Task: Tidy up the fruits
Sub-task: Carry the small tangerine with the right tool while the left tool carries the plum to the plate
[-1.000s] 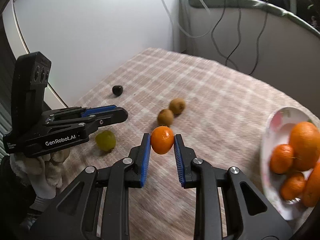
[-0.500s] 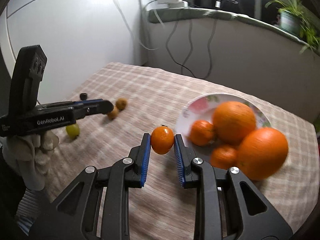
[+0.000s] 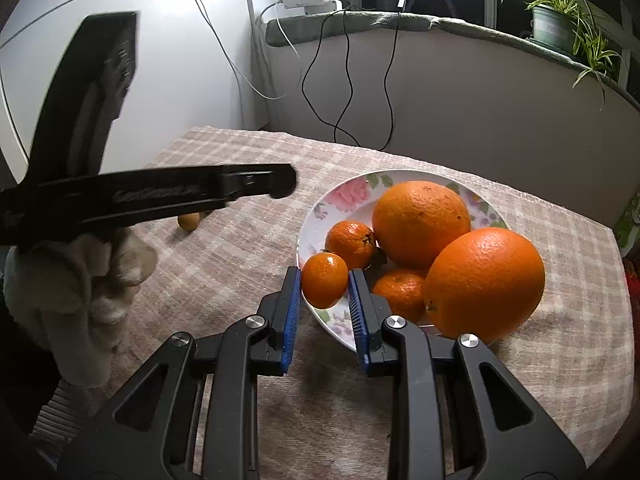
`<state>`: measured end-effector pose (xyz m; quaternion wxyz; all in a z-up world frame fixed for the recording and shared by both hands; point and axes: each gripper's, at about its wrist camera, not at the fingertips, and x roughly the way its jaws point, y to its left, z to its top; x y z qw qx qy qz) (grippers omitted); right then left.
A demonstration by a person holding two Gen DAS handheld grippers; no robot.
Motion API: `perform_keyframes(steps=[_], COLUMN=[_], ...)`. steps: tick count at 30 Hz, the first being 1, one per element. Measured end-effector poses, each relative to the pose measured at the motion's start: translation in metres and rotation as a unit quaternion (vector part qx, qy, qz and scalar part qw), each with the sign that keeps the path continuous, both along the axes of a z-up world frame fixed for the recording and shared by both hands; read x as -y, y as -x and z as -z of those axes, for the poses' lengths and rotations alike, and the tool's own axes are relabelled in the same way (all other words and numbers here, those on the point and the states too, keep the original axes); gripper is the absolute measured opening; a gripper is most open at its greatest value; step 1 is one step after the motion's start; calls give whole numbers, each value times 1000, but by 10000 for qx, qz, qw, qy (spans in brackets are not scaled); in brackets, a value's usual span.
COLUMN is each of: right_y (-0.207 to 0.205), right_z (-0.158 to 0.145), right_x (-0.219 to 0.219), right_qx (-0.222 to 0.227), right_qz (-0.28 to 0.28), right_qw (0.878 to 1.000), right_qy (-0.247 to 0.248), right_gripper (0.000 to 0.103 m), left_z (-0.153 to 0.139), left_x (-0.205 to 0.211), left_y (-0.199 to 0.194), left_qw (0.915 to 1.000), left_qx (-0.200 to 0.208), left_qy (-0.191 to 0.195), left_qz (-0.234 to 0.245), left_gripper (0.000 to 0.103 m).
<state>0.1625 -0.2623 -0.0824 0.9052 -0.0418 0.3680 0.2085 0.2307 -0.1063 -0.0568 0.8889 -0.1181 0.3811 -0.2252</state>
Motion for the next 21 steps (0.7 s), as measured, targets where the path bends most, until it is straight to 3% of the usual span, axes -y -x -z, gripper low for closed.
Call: perform_keyframes(steps=[15, 17, 19, 20, 21], right_y=[-5, -5, -4, -4, -3], right_z=[5, 3, 3, 2, 1], right_x=[-5, -5, -5, -4, -4], right_qx=[30, 57, 77, 99, 139], right_qz=[-23, -23, -11, 2, 27], right_qw=[9998, 9998, 9997, 9997, 9996], right_qy=[189, 202, 218, 237, 245], right_gripper=[25, 25, 25, 30, 43], left_z=[4, 4, 2, 1, 0], left_x=[26, 27, 29, 29, 29], left_y=[-24, -25, -26, -26, -26], left_qw=[9997, 9996, 9997, 9998, 9997], left_qx=[-67, -92, -45, -30, -25], left_qy=[-108, -107, -96, -81, -68], left_qz=[215, 234, 201, 200, 214], left_gripper=[23, 28, 44, 45, 46])
